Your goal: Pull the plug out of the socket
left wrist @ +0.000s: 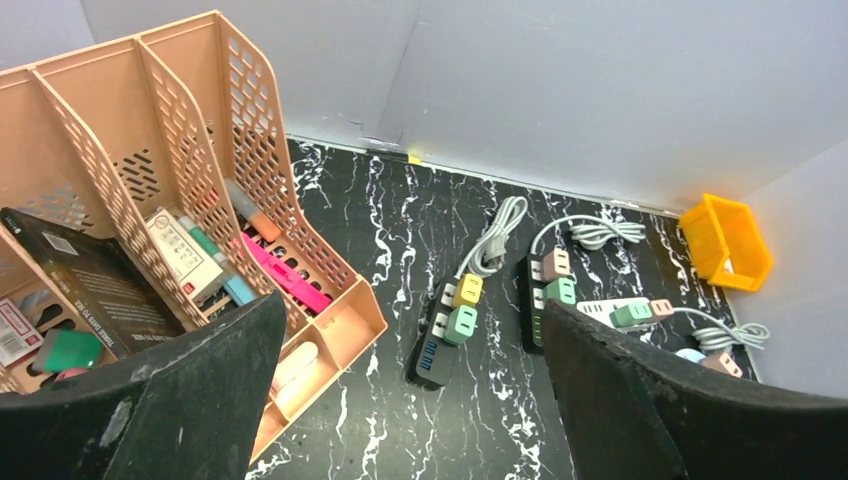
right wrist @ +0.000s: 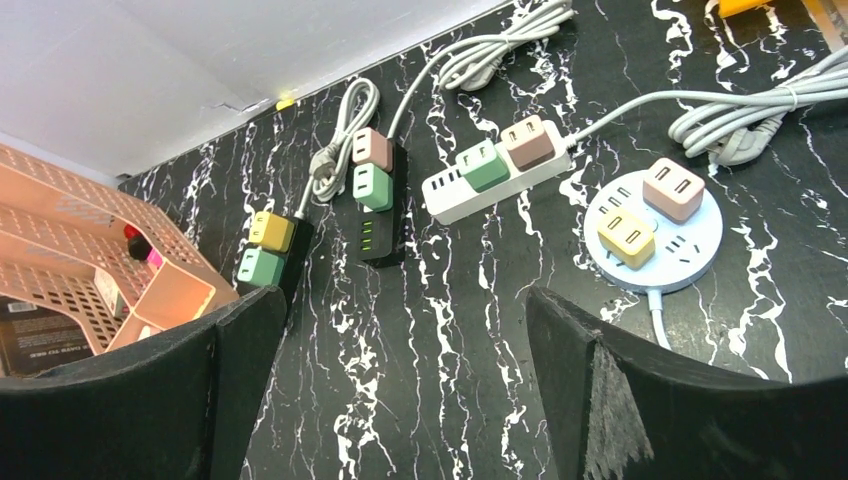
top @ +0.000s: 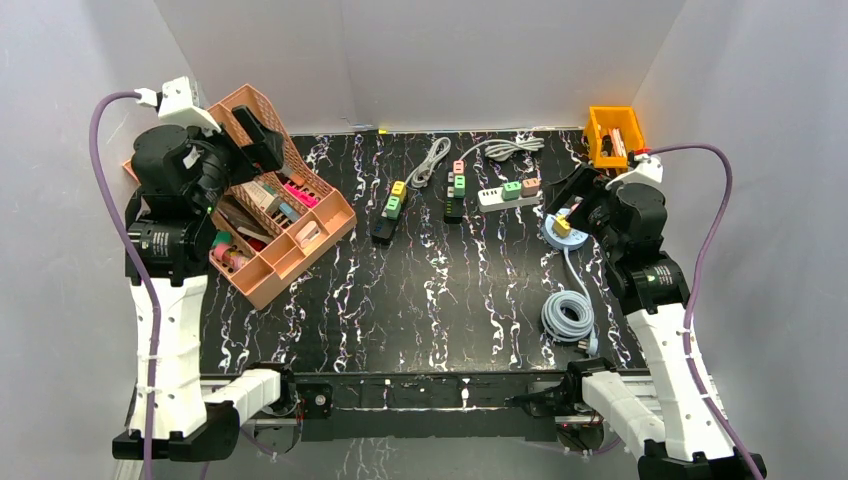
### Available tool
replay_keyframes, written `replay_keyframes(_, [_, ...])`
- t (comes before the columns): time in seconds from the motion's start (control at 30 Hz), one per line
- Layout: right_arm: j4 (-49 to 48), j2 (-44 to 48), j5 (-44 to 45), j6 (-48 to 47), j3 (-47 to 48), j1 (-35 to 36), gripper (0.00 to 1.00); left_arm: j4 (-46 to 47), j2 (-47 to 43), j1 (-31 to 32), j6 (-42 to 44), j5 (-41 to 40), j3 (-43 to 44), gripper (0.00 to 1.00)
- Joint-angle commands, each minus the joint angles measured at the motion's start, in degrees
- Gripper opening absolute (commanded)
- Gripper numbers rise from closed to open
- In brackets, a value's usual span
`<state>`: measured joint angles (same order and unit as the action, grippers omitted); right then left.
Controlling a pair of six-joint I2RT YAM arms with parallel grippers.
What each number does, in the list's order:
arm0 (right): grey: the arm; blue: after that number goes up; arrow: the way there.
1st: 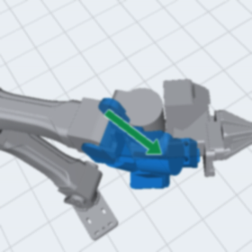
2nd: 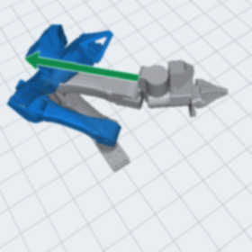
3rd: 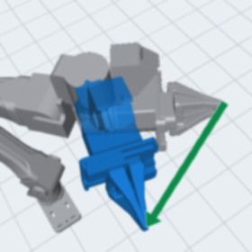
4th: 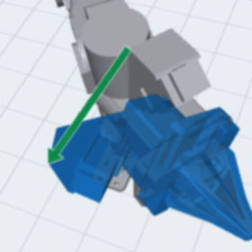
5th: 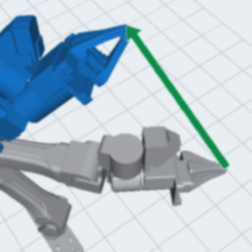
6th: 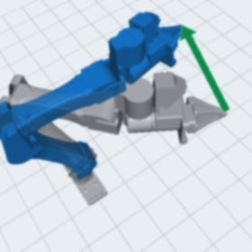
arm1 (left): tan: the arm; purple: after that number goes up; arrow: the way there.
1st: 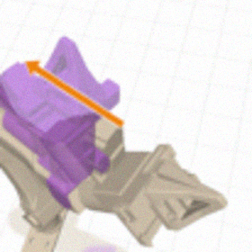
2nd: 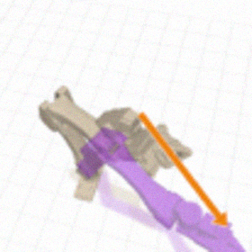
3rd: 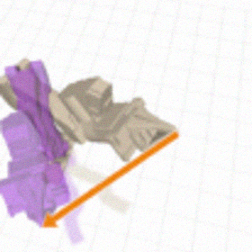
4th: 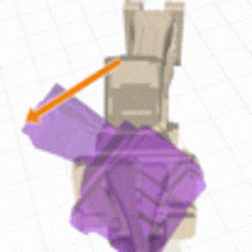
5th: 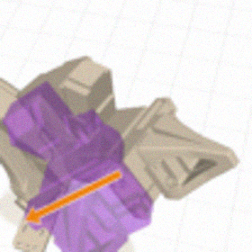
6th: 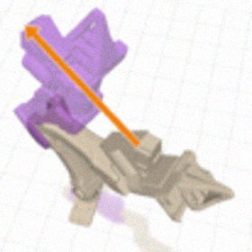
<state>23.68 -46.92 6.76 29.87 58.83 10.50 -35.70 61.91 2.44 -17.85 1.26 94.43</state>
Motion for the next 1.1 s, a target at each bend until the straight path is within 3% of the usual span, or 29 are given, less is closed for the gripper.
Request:
replay_keyframes(0.0, [-1.61,0.28,3.57,0.37,1.32,-0.25,0.98,2.41,-3.59,0.2,-0.53,3.22,-0.67,0.98])
replay_keyframes(0.13, [-1.37,-1.7,3.28,-0.55,2.4,-0.28,0.98,4.78,-7.26,0.2,9.16,23.6,-2.08,0.99])
replay_keyframes(0.3, [4.43,-7.38,1.1,-1.09,5.68,-0.21,0.98,-10.65,2.62,0.2,21.49,60.79,7.93,0.98])
replay_keyframes(0.37, [4.88,-8.57,1.71,-1.36,5.39,0.16,0.98,-3.79,2.32,0.2,18.07,66.38,4.71,0.98])
replay_keyframes(0.43, [4.31,-9.36,3.34,-1.98,4.91,1.72,0.98,7.94,-0.16,0.2,9.28,67.38,-1.4,0.98])
replay_keyframes(0.5, [4.75,-10.79,6.34,-2.99,5.36,4.86,0.98,11.62,-0.16,0.18,6.7,66.8,-3.51,0.99])
replay_keyframes(0.63, [5.15,-14.48,15.14,-4.98,7.13,14.78,0.98,7.05,4.35,0.2,7.06,58.75,-1.12,0.98])
replay_keyframes(0.8, [4.16,-21.73,18.32,-7.21,9.42,23.71,0.98,6.88,6.24,0.2,4.33,45.29,1.63,0.98])
replay_keyframes(1.07, [0.75,-30.52,17.33,-11.36,13.78,30.1,0.95,-0.26,5.94,0.2,7.21,28.05,4.78,0.98])
